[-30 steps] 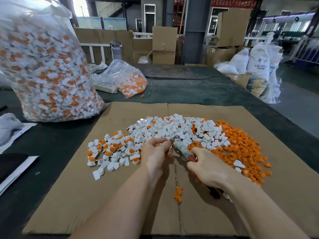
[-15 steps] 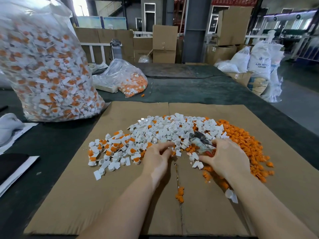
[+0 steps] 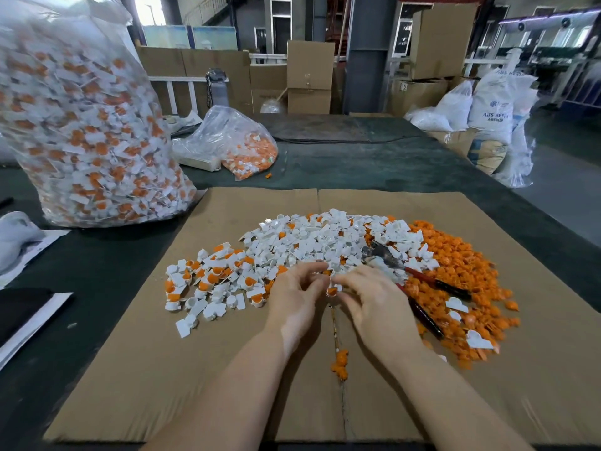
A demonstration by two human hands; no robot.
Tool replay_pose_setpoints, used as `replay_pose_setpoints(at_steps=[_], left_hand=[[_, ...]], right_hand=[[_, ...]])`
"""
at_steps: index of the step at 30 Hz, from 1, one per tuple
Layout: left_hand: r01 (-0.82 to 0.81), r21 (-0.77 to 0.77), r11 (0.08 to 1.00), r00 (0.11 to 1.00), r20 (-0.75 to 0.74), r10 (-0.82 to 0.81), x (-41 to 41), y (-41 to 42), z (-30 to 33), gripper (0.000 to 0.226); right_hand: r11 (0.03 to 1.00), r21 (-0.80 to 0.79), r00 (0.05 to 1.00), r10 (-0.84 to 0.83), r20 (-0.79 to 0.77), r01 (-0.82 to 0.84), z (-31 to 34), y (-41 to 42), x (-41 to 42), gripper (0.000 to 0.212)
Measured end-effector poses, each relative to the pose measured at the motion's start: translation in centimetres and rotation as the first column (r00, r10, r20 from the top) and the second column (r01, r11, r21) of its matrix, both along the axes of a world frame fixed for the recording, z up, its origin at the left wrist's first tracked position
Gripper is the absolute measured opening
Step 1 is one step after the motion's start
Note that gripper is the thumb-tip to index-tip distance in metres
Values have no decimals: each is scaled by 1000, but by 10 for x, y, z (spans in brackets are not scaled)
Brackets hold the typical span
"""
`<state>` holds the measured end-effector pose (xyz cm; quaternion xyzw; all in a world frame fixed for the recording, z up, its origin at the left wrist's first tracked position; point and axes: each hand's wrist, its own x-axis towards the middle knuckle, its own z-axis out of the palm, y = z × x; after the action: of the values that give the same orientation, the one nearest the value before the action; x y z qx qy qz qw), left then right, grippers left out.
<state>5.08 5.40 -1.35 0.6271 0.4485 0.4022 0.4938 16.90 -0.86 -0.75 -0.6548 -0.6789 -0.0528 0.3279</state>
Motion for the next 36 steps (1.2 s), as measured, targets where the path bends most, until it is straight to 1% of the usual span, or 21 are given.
replay_pose_setpoints(at_steps=[2,4,6,8,13,18,23,27,31,36], left_hand=[[43,29,999,999,-9,-43,-5,-2,0,20],[111,37,993,994,-7,-110,-8,-4,-1,28],[155,97,983,984,-102,-145,-8,-5,-4,38],[150,145,978,978,-167,-126,-5,-6,-5,36],[137,211,968,974,-209,-92,-4,-6,-4,30],[158,244,957,965,-246,-97,-4,-7,-4,28],[187,237,953,958,-258,-124,-3,-8,-5,28],[159,271,949,958,-274,-82,-2,-8,-7,27],[138,296,945,957,-285,-51,-3,-8,-7,19],[168,308,937,953,-294,-74,-3,-9,-7,23]], right_hand=[[999,43,996,-7,-85,11,-6,0,-6,8],[995,76,987,-51,-151,63,-9,1,-6,4],[992,100,980,-62,-190,82,-10,1,-6,4],[991,117,982,-43,-185,65,-10,-1,-8,6],[991,118,972,-35,-231,64,-12,-5,-5,13],[994,107,978,-6,-207,28,-11,-7,-6,11],[995,103,988,4,-157,12,-10,-6,-7,10],[988,155,993,-6,-121,25,-9,-6,-7,11],[982,185,992,-4,-127,27,-9,-6,-7,12],[988,152,987,-4,-160,29,-11,-5,-5,9]])
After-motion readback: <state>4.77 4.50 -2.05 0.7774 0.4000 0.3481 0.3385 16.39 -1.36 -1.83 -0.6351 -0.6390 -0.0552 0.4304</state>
